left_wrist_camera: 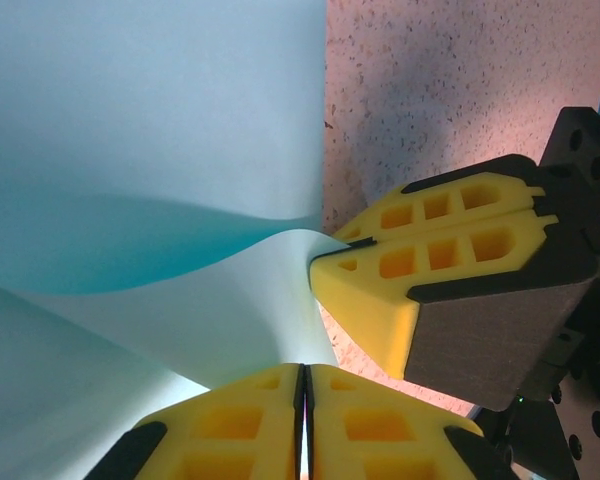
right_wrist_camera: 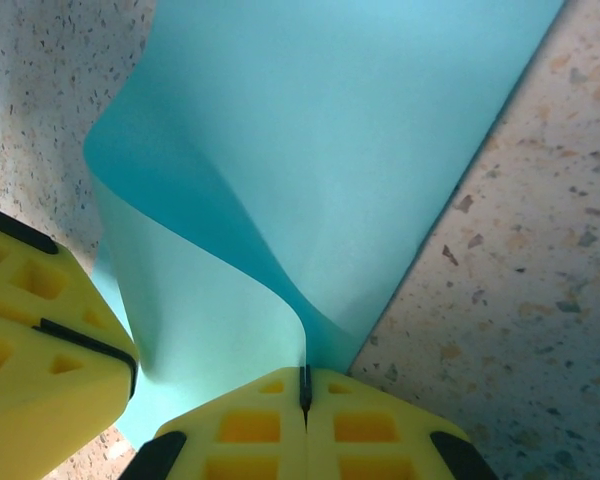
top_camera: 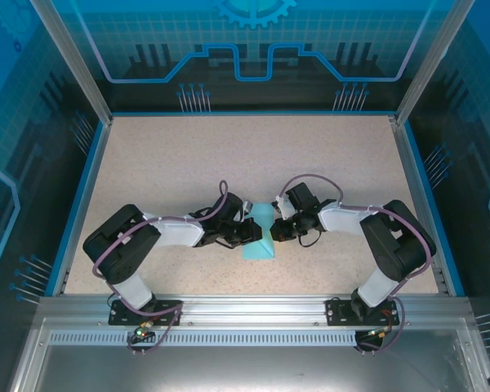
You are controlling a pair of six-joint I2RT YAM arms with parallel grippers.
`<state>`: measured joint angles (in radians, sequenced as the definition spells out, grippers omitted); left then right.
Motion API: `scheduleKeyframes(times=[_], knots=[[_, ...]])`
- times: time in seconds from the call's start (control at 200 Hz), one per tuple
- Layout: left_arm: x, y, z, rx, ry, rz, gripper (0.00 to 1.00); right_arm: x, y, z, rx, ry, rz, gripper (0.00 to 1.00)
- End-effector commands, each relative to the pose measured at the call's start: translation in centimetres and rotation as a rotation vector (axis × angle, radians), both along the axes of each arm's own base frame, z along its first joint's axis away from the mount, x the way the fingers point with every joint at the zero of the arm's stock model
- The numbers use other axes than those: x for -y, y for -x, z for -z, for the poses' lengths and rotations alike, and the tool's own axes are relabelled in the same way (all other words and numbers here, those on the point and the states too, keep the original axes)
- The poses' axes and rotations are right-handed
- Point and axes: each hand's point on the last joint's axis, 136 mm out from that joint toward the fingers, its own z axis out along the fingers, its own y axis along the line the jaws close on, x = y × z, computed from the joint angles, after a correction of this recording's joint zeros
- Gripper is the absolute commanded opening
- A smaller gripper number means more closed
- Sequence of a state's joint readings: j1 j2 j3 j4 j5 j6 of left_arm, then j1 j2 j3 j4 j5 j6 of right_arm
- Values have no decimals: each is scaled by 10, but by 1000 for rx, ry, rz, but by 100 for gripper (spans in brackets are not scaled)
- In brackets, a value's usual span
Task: Fold a paper plane with a square sheet of paper (pick it up from the middle)
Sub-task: Fold the triangle a second time at the center of the table.
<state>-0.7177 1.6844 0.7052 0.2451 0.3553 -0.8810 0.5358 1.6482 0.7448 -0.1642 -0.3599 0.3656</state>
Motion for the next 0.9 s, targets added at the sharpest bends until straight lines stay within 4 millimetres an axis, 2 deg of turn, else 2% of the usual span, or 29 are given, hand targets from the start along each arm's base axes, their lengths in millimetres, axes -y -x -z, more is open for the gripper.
scheduleKeyframes(times=[0.0,0.265,0.405,0.575,0.625,0.715,0.805,0.895], knots=[[2,4,9,0,-9,25,11,4,-7,0,2,18,21,1],[-4,7,35,-54,-59,2,10,5,-6,0,-4,16,25,2],[-8,10,42,-74,-75,-10,9,4,-6,-6,-4,7,32,5],[-16,13,46,-87,-111,-23,7,7,-9,-34,42,-10,68,19],[-17,14,48,-92,-114,-22,7,10,-9,-43,55,-11,89,27],[-17,14,47,-92,-115,-20,7,10,-4,-61,73,-62,117,30],[-16,14,45,-85,-113,-15,7,-7,10,-75,32,-199,95,23],[-16,13,43,-81,-113,-14,7,-23,25,-71,-37,-243,77,13]])
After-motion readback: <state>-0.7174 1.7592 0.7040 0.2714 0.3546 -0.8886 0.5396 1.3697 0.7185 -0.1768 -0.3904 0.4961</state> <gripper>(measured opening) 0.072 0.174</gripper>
